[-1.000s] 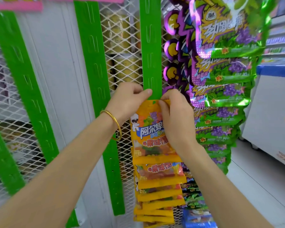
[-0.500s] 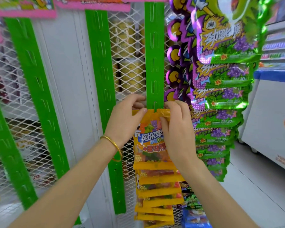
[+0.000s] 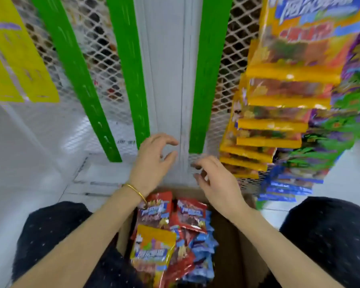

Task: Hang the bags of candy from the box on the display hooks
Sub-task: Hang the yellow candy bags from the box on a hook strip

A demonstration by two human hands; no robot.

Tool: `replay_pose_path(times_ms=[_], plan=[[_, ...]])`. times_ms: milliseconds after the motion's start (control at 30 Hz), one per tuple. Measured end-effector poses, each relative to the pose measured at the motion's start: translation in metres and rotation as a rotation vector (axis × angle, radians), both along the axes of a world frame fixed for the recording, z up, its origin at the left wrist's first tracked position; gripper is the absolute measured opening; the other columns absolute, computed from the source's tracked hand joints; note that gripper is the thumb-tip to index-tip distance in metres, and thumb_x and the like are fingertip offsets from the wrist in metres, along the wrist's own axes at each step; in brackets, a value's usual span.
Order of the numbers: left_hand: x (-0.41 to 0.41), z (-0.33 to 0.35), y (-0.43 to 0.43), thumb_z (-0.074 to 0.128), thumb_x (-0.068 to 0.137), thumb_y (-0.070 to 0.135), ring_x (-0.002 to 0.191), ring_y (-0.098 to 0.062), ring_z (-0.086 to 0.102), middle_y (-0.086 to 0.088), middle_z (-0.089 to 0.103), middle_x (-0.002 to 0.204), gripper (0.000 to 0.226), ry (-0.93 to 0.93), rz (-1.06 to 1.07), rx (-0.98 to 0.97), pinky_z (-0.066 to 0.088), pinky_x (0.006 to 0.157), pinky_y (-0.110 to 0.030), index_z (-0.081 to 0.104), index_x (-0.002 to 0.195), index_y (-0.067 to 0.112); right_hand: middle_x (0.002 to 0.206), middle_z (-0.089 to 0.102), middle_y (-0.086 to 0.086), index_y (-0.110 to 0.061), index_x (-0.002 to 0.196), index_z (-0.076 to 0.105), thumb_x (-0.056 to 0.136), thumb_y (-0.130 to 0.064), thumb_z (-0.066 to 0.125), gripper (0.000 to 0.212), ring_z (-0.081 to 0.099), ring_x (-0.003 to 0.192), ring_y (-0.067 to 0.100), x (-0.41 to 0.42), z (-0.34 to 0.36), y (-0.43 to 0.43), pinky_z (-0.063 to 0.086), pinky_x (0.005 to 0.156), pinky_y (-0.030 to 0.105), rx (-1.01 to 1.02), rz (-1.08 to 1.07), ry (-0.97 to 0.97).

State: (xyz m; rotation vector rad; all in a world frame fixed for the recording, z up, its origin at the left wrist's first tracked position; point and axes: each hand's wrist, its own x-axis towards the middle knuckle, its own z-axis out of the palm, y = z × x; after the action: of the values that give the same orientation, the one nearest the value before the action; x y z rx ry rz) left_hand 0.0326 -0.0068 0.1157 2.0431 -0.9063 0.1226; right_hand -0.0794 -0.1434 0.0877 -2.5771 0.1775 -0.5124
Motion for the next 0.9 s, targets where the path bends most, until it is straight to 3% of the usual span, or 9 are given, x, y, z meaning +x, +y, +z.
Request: replay_pose_path(times_ms=[100, 200, 300, 400, 500, 567, 700, 800, 900], plan=[[0.009, -0.046, 0.03, 0.062, 0.083, 0.003, 0.108, -0.02, 0.052, 0.002, 0.05, 0.104, 0.021, 0.114, 0.047, 0.137, 0.048, 0.091, -0.045, 0.065, 0.101, 0.012, 0.113, 0.057, 0.01, -0.012, 0.118, 0.055, 0.089, -0.021, 0.059, 0.031, 0.055, 0.104, 0.026, 0.003, -0.08, 0.02, 0.039, 0.08, 0.033, 0.123, 0.047, 0.396], [0.017, -0.061, 0.043, 0.06, 0.082, 0.0, 0.113, -0.018, 0.047, -0.004, 0.056, 0.106, 0.021, 0.159, 0.086, 0.226, 0.043, 0.094, -0.031, 0.065, 0.1, 0.01, 0.109, 0.061, 0.01, -0.01, 0.113, 0.059, 0.087, -0.024, 0.063, 0.03, 0.057, 0.1, 0.025, 0.016, -0.124, 0.043, 0.039, 0.081, 0.031, 0.268, 0.04, 0.546], [0.025, -0.061, 0.049, 0.061, 0.08, -0.002, 0.107, -0.016, 0.049, -0.009, 0.061, 0.109, 0.022, 0.147, 0.117, 0.252, 0.029, 0.087, -0.01, 0.066, 0.1, 0.005, 0.096, 0.065, 0.008, -0.017, 0.085, 0.061, 0.087, -0.033, 0.062, 0.016, 0.061, 0.093, 0.026, 0.032, -0.143, 0.062, 0.041, 0.073, 0.031, 0.211, 0.047, 0.671], [0.031, -0.063, 0.05, 0.061, 0.08, -0.001, 0.11, -0.023, 0.05, -0.012, 0.062, 0.11, 0.023, 0.149, 0.132, 0.265, 0.024, 0.085, -0.008, 0.066, 0.101, 0.005, 0.079, 0.053, -0.003, -0.027, 0.062, 0.036, 0.086, -0.035, 0.061, 0.036, 0.054, 0.087, 0.023, 0.035, -0.146, 0.074, 0.04, 0.071, 0.033, 0.098, 0.122, 0.874], [0.032, -0.064, 0.045, 0.06, 0.083, 0.004, 0.11, -0.021, 0.049, -0.008, 0.06, 0.112, 0.022, 0.165, 0.112, 0.278, 0.026, 0.084, -0.014, 0.065, 0.103, 0.009, 0.072, 0.051, -0.005, -0.018, 0.063, 0.045, 0.085, -0.02, 0.065, 0.03, 0.05, 0.08, 0.02, 0.033, -0.147, 0.069, 0.039, 0.069, 0.029, 0.227, 0.195, 0.881], [0.03, -0.064, 0.043, 0.06, 0.085, 0.007, 0.104, -0.016, 0.049, -0.002, 0.058, 0.109, 0.021, 0.237, 0.061, 0.309, 0.029, 0.081, -0.014, 0.064, 0.104, 0.009, 0.078, 0.059, 0.001, -0.004, 0.072, 0.057, 0.085, -0.014, 0.066, 0.018, 0.053, 0.076, 0.014, 0.03, -0.141, 0.059, 0.042, 0.068, 0.019, 0.515, 0.251, 0.839], [0.023, -0.06, 0.04, 0.059, 0.088, 0.025, 0.103, -0.012, 0.055, 0.001, 0.062, 0.109, 0.023, 0.537, -0.208, 0.542, 0.041, 0.093, -0.023, 0.065, 0.107, 0.013, 0.073, 0.055, -0.006, -0.014, 0.078, 0.056, 0.088, -0.008, 0.061, 0.013, 0.053, 0.067, 0.003, 0.018, -0.108, 0.033, 0.043, 0.062, 0.017, 1.036, 0.297, 0.811], [0.014, -0.054, 0.034, 0.059, 0.087, 0.035, 0.087, 0.004, 0.056, 0.012, 0.062, 0.094, 0.024, 0.533, -0.373, 0.702, 0.043, 0.083, -0.013, 0.068, 0.103, 0.02, 0.07, 0.053, -0.005, -0.014, 0.08, 0.054, 0.089, -0.005, 0.057, 0.013, 0.052, 0.059, 0.001, 0.011, -0.073, 0.01, 0.04, 0.054, 0.015, 1.035, 0.302, 0.711], [0.005, -0.041, 0.022, 0.066, 0.084, 0.018, 0.066, 0.01, 0.055, 0.013, 0.06, 0.08, 0.004, 0.556, -0.34, 0.513, 0.041, 0.061, -0.004, 0.066, 0.087, 0.018, 0.073, 0.058, -0.002, -0.014, 0.082, 0.053, 0.09, -0.009, 0.056, 0.01, 0.054, 0.069, 0.011, 0.002, -0.036, -0.012, 0.042, 0.06, 0.024, 0.999, 0.245, 0.588]])
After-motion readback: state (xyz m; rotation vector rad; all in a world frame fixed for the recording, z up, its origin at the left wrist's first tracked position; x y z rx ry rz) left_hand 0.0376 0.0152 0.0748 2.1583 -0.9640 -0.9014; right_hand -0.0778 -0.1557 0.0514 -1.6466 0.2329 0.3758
